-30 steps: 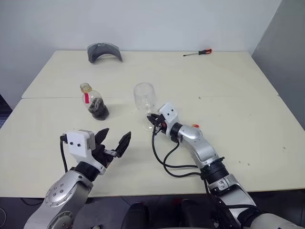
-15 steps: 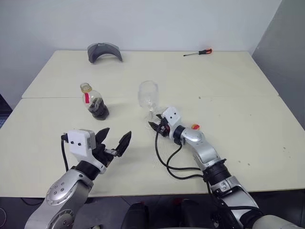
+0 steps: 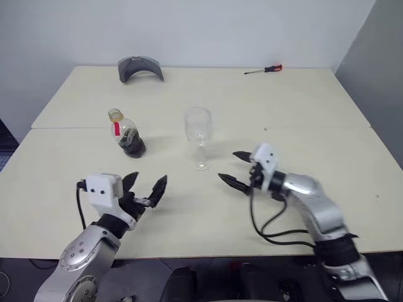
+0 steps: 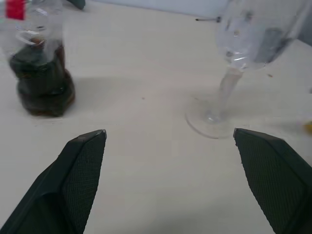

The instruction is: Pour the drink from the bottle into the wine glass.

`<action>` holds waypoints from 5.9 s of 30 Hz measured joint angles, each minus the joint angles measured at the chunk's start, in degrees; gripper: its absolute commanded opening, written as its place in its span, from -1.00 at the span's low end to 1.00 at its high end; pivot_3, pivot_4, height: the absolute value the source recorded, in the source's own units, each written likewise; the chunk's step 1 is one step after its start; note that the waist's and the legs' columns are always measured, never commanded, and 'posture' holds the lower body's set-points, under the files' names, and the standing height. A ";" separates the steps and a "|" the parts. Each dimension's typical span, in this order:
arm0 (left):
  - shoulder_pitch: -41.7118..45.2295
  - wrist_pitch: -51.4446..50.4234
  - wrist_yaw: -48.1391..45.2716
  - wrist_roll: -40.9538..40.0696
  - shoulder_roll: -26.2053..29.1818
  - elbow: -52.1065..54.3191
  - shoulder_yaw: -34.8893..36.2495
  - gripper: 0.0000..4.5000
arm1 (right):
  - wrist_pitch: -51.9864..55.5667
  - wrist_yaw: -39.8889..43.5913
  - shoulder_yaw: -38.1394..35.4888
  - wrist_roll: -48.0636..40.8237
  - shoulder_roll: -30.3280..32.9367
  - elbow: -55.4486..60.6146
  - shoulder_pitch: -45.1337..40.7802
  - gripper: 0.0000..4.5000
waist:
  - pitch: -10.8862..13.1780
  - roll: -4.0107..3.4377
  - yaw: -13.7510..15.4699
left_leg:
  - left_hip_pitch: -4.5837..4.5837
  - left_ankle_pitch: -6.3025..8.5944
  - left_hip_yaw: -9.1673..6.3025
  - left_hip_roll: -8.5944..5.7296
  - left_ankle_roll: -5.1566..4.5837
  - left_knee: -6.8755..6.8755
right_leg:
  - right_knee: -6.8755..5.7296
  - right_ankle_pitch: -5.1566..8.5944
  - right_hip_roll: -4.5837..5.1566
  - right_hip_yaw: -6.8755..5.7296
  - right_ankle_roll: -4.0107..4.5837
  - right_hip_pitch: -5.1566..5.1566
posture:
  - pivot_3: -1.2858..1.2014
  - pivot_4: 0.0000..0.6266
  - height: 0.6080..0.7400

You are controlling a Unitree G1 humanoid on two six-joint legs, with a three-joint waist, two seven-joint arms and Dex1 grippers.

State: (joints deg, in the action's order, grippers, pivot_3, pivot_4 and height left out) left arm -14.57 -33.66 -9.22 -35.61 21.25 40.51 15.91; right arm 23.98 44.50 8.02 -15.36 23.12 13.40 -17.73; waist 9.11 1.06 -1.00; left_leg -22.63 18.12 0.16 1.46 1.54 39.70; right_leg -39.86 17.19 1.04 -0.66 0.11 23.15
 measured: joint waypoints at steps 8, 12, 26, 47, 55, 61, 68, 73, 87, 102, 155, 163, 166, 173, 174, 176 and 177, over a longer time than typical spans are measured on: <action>7.59 4.90 4.65 7.80 -1.38 -10.38 3.44 1.00 | 8.26 8.05 -6.71 -17.66 8.24 15.15 5.70 0.98 | 0.04 0.04 0.08 | 0.02 0.01 -0.03 0.02 -0.02 0.00 | 0.00 0.00 -0.08 -0.01 0.00 -0.04 | 0.03 -0.52 1.00; 13.30 7.10 3.73 10.07 -1.01 -14.88 3.14 1.00 | 9.92 6.57 -6.61 -20.11 7.42 16.58 5.12 0.98 | 0.04 0.06 0.56 | 0.00 0.01 0.00 -0.01 -0.02 0.04 | 0.00 0.00 -0.05 0.02 -0.01 -0.04 | 0.03 -0.52 1.00; 22.87 9.41 4.10 14.76 -2.46 -22.91 0.96 1.00 | 10.57 1.58 -4.38 -21.92 4.84 17.87 1.27 0.98 | 0.04 0.08 0.82 | -0.03 0.00 -0.03 0.00 0.00 0.04 | -0.01 -0.01 -0.03 -0.02 -0.01 -0.02 | 0.03 -0.52 1.00; 29.17 16.76 -3.28 16.42 -0.15 -38.23 2.22 1.00 | 12.63 -3.31 -3.32 -22.38 3.23 18.37 -2.26 0.98 | 0.04 0.08 0.86 | -0.05 0.00 -0.03 0.00 0.01 0.11 | -0.02 -0.01 -0.02 -0.06 -0.01 -0.01 | 0.03 -0.52 1.00; 35.29 19.18 -6.27 16.82 1.31 -45.61 2.06 1.00 | 12.24 -3.29 -2.21 -22.10 3.35 19.09 -1.85 0.98 | 0.04 0.09 0.86 | -0.07 -0.01 -0.04 0.00 0.01 0.12 | -0.02 -0.01 -0.02 -0.07 -0.01 0.00 | 0.03 -0.52 1.00; 38.83 21.79 -9.36 17.88 1.93 -53.46 1.03 1.00 | 11.69 -3.39 -2.00 -21.83 3.08 19.11 -1.70 0.98 | 0.04 0.10 0.86 | -0.06 -0.01 -0.04 0.00 0.02 0.13 | -0.04 -0.01 -0.02 -0.08 -0.01 0.01 | 0.03 -0.52 1.00; 42.66 26.56 -11.89 19.12 3.08 -62.12 0.69 0.74 | 11.76 -4.12 -1.66 -21.87 2.68 19.13 -1.71 1.00 | 0.04 0.10 0.86 | -0.08 -0.02 -0.05 0.00 0.03 0.15 | -0.04 -0.01 -0.02 -0.09 -0.01 0.02 | 0.03 -0.52 1.00; 44.98 28.82 -12.96 19.22 4.13 -65.95 0.72 0.06 | 11.99 -4.65 -1.64 -21.94 2.67 19.28 -1.72 1.00 | 0.04 0.10 0.84 | -0.08 -0.02 -0.03 0.00 0.03 0.15 | -0.04 -0.01 -0.02 -0.08 -0.01 0.02 | 0.03 -0.52 1.00; 45.34 29.15 -15.08 20.02 5.02 -67.49 -0.88 -0.45 | 12.18 -4.45 -1.65 -21.84 2.59 18.61 -2.52 1.00 | 0.04 0.11 0.83 | -0.11 -0.02 -0.05 -0.01 0.04 0.16 | -0.05 -0.01 -0.01 -0.10 -0.01 0.04 | 0.03 -0.52 1.00; 58.49 33.56 -36.83 27.60 14.58 -62.79 -16.32 -0.45 | 9.43 -4.99 -1.85 -14.87 2.20 5.19 -15.92 1.00 | 0.10 0.16 0.69 | -0.18 -0.10 -0.01 -0.02 0.17 0.19 | -0.08 -0.01 -0.04 -0.09 0.00 0.15 | 0.03 -0.52 1.00; 83.94 78.83 -48.65 49.43 19.20 -101.99 -26.93 -0.45 | 13.89 -8.27 -4.47 -17.37 -4.47 1.00 -21.47 1.00 | 0.11 0.15 -0.26 | -0.33 -0.08 0.05 -0.04 0.13 0.22 | -0.14 -0.01 -0.02 -0.08 0.00 0.34 | 0.03 -0.52 1.00; 87.39 81.83 -45.35 53.06 20.03 -104.23 -28.17 -0.45 | 12.79 -8.14 -4.46 -17.19 -4.52 -0.14 -21.52 1.00 | 0.11 0.15 -0.53 | -0.32 -0.08 0.07 -0.04 0.13 0.21 | -0.15 -0.01 -0.02 -0.07 0.00 0.34 | 0.03 -0.52 1.00; 87.74 82.85 -43.90 54.91 20.25 -105.41 -29.31 -0.45 | 12.58 -7.95 -4.46 -17.15 -4.52 -0.16 -21.53 1.00 | 0.11 0.15 -0.54 | -0.32 -0.08 0.06 -0.04 0.13 0.21 | -0.16 -0.01 -0.02 -0.08 0.00 0.34 | 0.03 -0.52 1.00; 90.24 84.97 -40.33 58.79 21.13 -107.14 -31.53 -0.45 | 12.21 -7.36 -4.47 -17.14 -4.53 -0.21 -21.62 1.00 | 0.11 0.15 -0.54 | -0.33 -0.10 0.08 -0.05 0.15 0.22 | -0.15 -0.01 -0.01 -0.07 -0.01 0.35 | 0.03 -0.52 1.00; 90.68 85.26 -39.96 59.10 21.14 -107.32 -31.59 -0.45 | 12.13 -7.35 -4.47 -17.14 -4.53 -0.23 -21.68 1.00 | 0.11 0.15 -0.54 | -0.33 -0.09 0.08 -0.05 0.14 0.22 | -0.15 -0.01 -0.01 -0.07 -0.01 0.35 | 0.03 -0.52 1.00; 91.43 85.82 -38.77 59.90 21.19 -107.83 -32.01 -0.45 | 11.81 -7.34 -4.47 -17.14 -4.59 -0.34 -21.71 1.00 | 0.11 0.15 -0.55 | -0.33 -0.09 0.08 -0.05 0.14 0.21 | -0.16 -0.01 -0.01 -0.07 -0.01 0.35 | 0.03 -0.52 1.00; 91.63 86.25 -38.37 60.57 21.28 -107.92 -32.32 -0.45 | 11.75 -7.34 -4.47 -17.14 -4.63 -0.37 -21.71 1.00 | 0.11 0.15 -0.56 | -0.33 -0.10 0.09 -0.04 0.15 0.21 | -0.16 -0.01 -0.01 -0.07 -0.01 0.35 | 0.03 -0.52 1.00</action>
State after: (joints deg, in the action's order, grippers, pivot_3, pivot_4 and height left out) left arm 77.06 52.59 -47.59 24.96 42.54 -67.41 -16.40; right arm 35.73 37.17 3.55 -32.50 18.49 13.03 -39.44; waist 9.21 1.21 -1.56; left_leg -22.95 18.02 0.25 1.41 1.68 39.92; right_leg -40.02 17.18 1.02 -0.74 0.11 23.51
